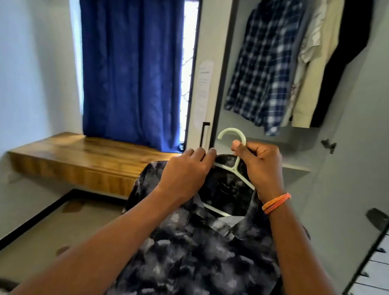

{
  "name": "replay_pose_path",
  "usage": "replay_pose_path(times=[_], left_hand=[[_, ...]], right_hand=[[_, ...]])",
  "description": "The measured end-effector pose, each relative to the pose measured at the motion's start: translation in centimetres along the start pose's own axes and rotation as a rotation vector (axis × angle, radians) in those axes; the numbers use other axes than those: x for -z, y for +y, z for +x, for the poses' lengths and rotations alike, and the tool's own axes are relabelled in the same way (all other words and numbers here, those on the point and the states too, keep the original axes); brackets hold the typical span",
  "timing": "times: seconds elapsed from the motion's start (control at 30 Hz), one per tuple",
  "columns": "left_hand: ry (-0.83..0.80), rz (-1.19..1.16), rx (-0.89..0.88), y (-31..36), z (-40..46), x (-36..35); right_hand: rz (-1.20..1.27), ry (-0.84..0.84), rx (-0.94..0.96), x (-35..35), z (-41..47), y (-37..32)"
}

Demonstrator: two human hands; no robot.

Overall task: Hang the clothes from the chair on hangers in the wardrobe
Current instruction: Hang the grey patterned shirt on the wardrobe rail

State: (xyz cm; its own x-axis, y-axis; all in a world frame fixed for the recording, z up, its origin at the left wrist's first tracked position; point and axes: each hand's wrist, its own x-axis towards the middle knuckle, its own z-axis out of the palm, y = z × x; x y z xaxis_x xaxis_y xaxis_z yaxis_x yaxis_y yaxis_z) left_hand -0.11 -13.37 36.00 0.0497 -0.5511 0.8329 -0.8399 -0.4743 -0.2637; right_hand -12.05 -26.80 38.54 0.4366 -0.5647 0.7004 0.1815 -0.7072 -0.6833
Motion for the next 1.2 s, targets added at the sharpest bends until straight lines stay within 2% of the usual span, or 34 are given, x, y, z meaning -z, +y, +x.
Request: replay_pose_path(times=[0.27, 0.47, 0.73, 0.93, 1.0, 1.1, 1.2], left_hand=[[0.026, -0.173, -0.072, 6.0, 12.0, -12.9], [0.056, -0.318, -0.095, 8.3, 19.5, -20.8], [0.044, -0.285, -0.042, 11.5, 27.0, -31.4], [0.062, -0.308, 0.053, 13.2, 33.6, -40.5], [0.076, -0.329, 0.113, 12.3, 36.4, -42.9], [0.136, -0.338, 0.223, 9.8, 42.5, -46.0], [0.202, -0.258, 0.324, 6.4, 47.9, -47.4]], right_hand=[[-0.226, 0.201, -0.07, 6.3, 10.9, 8.1], [-0.352, 0.295, -0.051, 8.7, 18.4, 13.3], [-0.421, 0.306, -0.085, 10.3, 27.3, 21.1], [-0.439, 0.245, 0.045, 12.4, 35.2, 28.1], [-0.548, 0.185, 0.118, 13.3, 37.9, 29.4], [-0.867, 0.071, 0.188, 14.5, 42.6, 30.0], [-1.201, 0.105, 0.303, 15.1, 46.3, 29.2]])
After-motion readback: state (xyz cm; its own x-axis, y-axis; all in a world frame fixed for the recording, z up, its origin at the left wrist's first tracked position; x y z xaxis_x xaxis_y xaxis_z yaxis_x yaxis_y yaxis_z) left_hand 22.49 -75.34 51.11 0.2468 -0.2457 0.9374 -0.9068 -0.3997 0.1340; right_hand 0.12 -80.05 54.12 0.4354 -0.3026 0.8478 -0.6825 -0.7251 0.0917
